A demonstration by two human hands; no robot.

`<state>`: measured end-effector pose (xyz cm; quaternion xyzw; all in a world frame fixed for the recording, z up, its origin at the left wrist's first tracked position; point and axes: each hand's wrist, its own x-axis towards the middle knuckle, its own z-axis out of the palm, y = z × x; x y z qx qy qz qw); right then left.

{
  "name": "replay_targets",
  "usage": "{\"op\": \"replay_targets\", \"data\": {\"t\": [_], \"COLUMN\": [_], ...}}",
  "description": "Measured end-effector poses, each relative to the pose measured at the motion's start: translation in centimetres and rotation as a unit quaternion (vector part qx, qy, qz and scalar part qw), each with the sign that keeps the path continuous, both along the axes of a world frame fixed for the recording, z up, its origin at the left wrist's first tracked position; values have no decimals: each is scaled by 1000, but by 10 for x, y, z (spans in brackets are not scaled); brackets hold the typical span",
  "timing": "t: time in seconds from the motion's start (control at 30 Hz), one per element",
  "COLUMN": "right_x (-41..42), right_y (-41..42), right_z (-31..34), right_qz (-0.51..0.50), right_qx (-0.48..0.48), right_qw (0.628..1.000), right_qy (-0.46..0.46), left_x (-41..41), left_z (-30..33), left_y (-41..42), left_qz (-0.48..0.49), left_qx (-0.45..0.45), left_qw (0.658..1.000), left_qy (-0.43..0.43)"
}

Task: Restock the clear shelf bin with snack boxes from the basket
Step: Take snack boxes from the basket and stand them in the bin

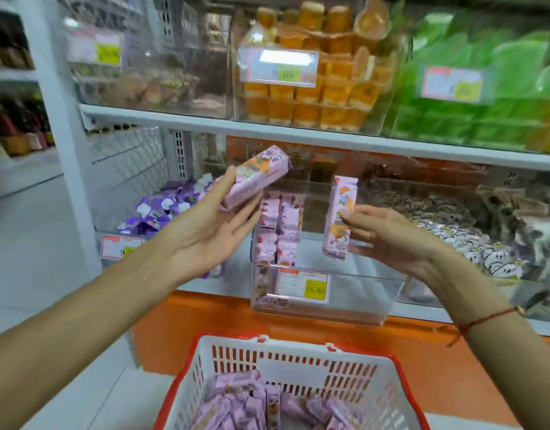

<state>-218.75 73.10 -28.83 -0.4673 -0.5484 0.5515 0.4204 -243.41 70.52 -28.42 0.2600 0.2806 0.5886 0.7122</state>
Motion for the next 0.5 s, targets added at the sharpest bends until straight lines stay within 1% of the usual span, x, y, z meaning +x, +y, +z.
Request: {"op": "replay_targets", "data": {"t": [0.1,0.17,0.2,0.33,0.4,0.5], "right_x": [-6,-10,-12,-23,-29,-39], "right_y": [41,69,82,140,164,186], "right_z": [-6,-11,-15,-43,-56,-72], "right_qz": [-48,-68,-77,-121,-131,-123], "right_qx": [-38,-53,-52,-18,-6,-27], "right_qw": [998,996,995,973,959,944], "right_qy": [-25,-18,-31,-194,-249,-303], "left_x": [-2,-1,-1,-6,-8,-9], "left_z": [-15,-25,-29,-44,-51,-61], "left_y": [13,22,26,41,46,50], "left_qz": [21,45,54,81,84,76], "left_qx": [-35,-47,-48,-52,-57,-50], "left_qw": [998,996,996,995,995,995], "left_qy": [53,63,58,25,22,35]}}
